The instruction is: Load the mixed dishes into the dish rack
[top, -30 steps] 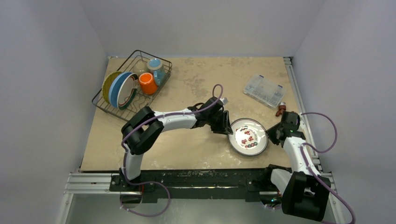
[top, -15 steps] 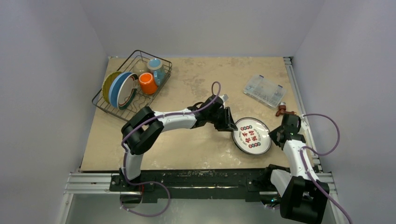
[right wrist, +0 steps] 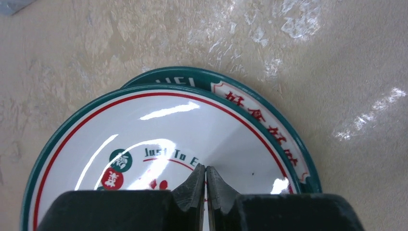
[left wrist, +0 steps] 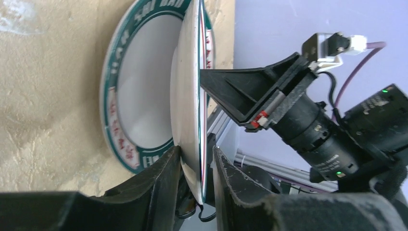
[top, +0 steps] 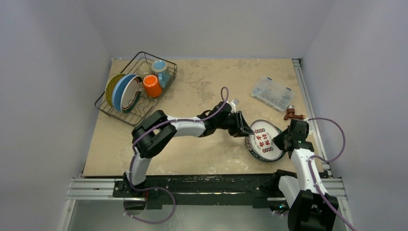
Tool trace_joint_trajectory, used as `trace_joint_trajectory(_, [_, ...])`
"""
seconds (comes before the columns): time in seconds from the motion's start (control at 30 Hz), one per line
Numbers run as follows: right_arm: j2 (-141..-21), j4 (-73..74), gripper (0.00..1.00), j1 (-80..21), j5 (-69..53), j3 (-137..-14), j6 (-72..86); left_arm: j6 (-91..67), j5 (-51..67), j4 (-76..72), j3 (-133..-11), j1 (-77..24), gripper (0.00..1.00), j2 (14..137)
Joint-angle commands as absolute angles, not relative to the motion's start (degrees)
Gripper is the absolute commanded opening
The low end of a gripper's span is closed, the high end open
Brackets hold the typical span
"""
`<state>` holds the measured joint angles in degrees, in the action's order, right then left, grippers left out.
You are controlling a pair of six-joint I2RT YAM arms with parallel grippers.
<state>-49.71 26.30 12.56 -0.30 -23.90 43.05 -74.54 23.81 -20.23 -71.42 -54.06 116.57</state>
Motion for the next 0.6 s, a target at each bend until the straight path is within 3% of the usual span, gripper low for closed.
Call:
trace_joint_trajectory(0.0, [-49.13,25.93,0.05,12.41,-2.71,-23.55,43.09,-72.21,22.75,-19.29,-72.72,-54.58,0.28,116.11])
trace_joint_trajectory(0.13, [-49.03,25.64,0.05,12.40,-2.85,-23.41,43.07,-66.19,19.10,-9.69,-74.68,-54.67,0.29,115.68])
trace_joint_trajectory(0.4, [-50.86,23.31,0.02,12.48,-4.65,-21.90,43.25,-67.84,21.19,-13.64,-76.30,-54.76,0.29,117.90])
trace_joint_trajectory(0.57, [-51.94,22.05,0.00,12.41,-5.91,-21.35,42.83,-67.55,21.19,-13.75,-77.38,-54.84,0.20,118.66])
